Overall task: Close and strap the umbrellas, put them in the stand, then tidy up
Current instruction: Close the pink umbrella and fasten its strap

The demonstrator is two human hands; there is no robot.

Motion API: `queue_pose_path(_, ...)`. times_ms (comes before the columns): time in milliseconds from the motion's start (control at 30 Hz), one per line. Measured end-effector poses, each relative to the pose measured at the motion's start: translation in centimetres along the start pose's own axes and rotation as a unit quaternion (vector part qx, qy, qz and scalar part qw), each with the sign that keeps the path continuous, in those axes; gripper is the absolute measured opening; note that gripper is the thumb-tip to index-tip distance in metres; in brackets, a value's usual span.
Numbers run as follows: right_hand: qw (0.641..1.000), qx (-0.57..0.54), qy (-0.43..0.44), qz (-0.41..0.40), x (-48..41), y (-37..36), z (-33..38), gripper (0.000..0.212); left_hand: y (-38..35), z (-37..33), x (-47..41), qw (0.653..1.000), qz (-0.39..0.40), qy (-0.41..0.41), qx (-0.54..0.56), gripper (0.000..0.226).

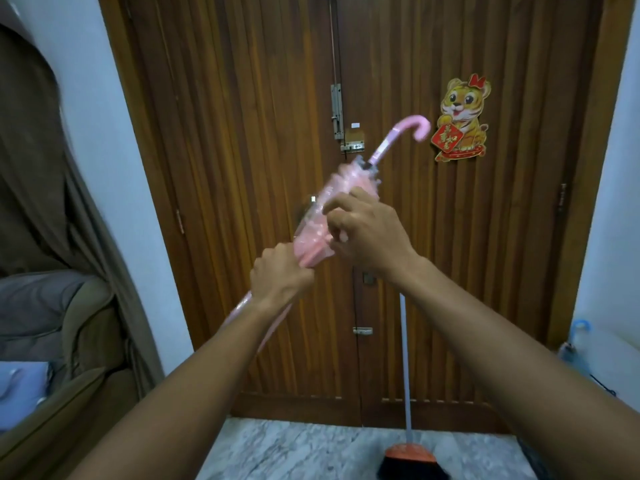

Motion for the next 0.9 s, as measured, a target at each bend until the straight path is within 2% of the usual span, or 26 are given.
queue_pose_path(67, 0.999, -0.009, 0.008, -0.044, 1.7, -0.2, 0.6, 0.013, -0.2, 0.8, -0.4, 0.990, 0.027, 0.031, 0.136, 0.011)
queue_pose_path(100, 0.999, -0.038, -0.004, -0.036, 2.2, -1.0, 0.5, 0.012, -0.1, 1.2, -0.5, 0.979, 0.036, 0.051, 0.195, 0.013)
queue_pose_path(200, 0.977, -0.180, -0.108, 0.045, 3.1, -3.8, -1.4, 0.027, -0.2, 2.1, -1.2, 0.929, 0.083, 0.083, 0.351, 0.021)
queue_pose_path(267, 0.932, -0.298, -0.171, 0.115, 3.8, -6.2, -2.7, 0.033, -0.5, 1.9, -1.3, 0.887, 0.120, 0.074, 0.440, 0.038)
queue_pose_path(333, 0.870, -0.413, -0.209, 0.170, 4.7, -8.1, -3.1, 0.033, -0.7, 1.9, -1.3, 0.865, 0.147, 0.073, 0.473, 0.049)
queue_pose_path(433, 0.779, -0.552, -0.220, 0.203, 5.0, -9.1, -2.6, 0.033, -0.5, 0.7, -0.6, 0.834, 0.190, 0.034, 0.516, 0.014)
queue_pose_path(500, 0.719, -0.627, -0.226, 0.195, 4.5, -8.8, -2.0, 0.038, -0.6, -0.2, -0.1, 0.803, 0.232, 0.005, 0.549, 0.008)
queue_pose_path(567, 0.675, -0.677, -0.230, 0.184, 3.4, -8.3, -1.5, 0.045, -0.7, -1.1, 0.6, 0.764, 0.271, -0.017, 0.586, 0.004)
queue_pose_path(633, 0.648, -0.710, -0.221, 0.164, 2.1, -7.7, -1.2, 0.037, -0.9, -1.6, 1.0, 0.730, 0.298, -0.029, 0.615, 0.009)
queue_pose_path(733, 0.632, -0.736, -0.201, 0.137, 1.0, -6.7, -1.4, 0.029, -1.0, -2.2, 1.5, 0.698, 0.330, -0.048, 0.633, 0.013)
queue_pose_path(867, 0.580, -0.787, -0.155, 0.141, 0.6, -6.1, -1.9, 0.015, -1.2, -2.6, 1.9, 0.660, 0.385, -0.083, 0.640, 0.022)
queue_pose_path(900, 0.577, -0.789, -0.153, 0.146, 0.6, -6.0, -2.0, 0.014, -1.3, -2.8, 1.9, 0.645, 0.398, -0.091, 0.646, 0.027)
Point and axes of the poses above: each hand's wrist, its own x-axis away from the middle knuckle, its own y-axis out of the back of the hand, z = x × y, the point moved 7 cm from there along -x, towards the middle knuckle, and after that the axes turned 13 degrees about z, right-handed, at the moved point
